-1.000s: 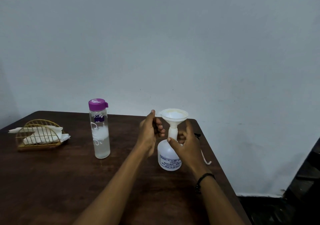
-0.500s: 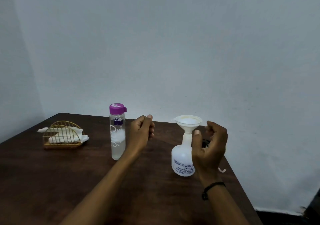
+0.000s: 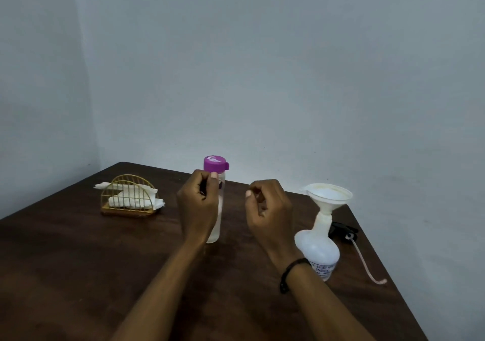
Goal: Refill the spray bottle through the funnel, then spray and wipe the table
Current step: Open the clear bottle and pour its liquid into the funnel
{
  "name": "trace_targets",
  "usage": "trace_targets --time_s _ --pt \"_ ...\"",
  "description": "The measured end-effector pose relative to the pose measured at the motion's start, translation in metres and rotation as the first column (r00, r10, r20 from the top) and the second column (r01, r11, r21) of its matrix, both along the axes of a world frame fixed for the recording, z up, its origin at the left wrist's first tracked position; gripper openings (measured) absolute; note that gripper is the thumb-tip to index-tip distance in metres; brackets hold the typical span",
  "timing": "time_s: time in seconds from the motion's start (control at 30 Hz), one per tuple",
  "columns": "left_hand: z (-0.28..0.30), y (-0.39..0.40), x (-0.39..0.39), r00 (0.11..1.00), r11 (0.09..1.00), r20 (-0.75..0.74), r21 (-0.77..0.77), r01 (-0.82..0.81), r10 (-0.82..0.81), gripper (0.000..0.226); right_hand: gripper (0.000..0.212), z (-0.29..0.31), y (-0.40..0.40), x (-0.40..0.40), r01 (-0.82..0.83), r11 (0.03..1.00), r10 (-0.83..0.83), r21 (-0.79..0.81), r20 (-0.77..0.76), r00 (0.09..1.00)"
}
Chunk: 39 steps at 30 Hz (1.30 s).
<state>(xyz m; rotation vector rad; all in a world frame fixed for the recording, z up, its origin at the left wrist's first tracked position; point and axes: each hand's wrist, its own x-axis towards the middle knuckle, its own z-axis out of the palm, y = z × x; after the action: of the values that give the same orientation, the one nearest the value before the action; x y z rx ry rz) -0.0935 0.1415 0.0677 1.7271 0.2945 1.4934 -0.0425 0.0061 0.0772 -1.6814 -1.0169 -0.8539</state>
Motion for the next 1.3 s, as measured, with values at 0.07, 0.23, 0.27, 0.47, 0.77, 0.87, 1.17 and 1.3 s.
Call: trace_targets --time_s 0.07,0.23,0.27,0.47,0.77,0.87,1.17,1.3 --pt "-0.005 0.007 0.001 0.999 0.999 0.021 -0.007 -0.032 0.033 0.022 0.009 0.003 0.019 0.003 -0.027 0.999 0.024 -0.021 -0.092 0.996" --pt "-0.014 0.022 0.005 0.992 0.992 -0.021 -0.029 -0.124 0.124 0.039 0.030 0.004 0.058 0.007 -0.107 0.994 0.100 -0.015 -0.247 0.964" --pt "-0.015 0.023 0.005 0.992 0.992 -0.047 -0.024 -0.120 0.119 0.044 0.035 0.003 0.063 0.007 -0.119 0.993 0.108 -0.024 -0.264 0.958" --pt "-0.022 0.031 0.015 0.980 0.996 -0.180 0.013 0.094 -0.090 0.067 0.045 0.003 0.074 0.010 -0.217 0.969 0.173 -0.119 -0.305 0.936" --pt "-0.026 0.016 0.012 0.976 0.993 -0.194 0.057 0.108 -0.095 0.057 0.047 0.011 0.069 0.007 -0.220 0.975 0.216 0.036 -0.396 0.892" --pt "-0.027 0.007 0.011 0.974 0.989 -0.198 0.078 0.126 -0.109 0.055 0.046 0.013 0.066 0.006 -0.165 0.981 0.193 0.104 -0.396 0.898" --pt "-0.027 0.002 0.012 0.963 0.981 -0.242 0.126 0.150 -0.116 0.056 0.041 0.015 0.051 0.016 -0.245 0.933 0.343 0.263 -0.453 0.823" --pt "-0.026 0.004 0.012 0.958 0.977 -0.249 0.123 0.174 -0.139 0.060 0.039 0.017 0.048 0.019 -0.315 0.901 0.427 0.298 -0.487 0.762"
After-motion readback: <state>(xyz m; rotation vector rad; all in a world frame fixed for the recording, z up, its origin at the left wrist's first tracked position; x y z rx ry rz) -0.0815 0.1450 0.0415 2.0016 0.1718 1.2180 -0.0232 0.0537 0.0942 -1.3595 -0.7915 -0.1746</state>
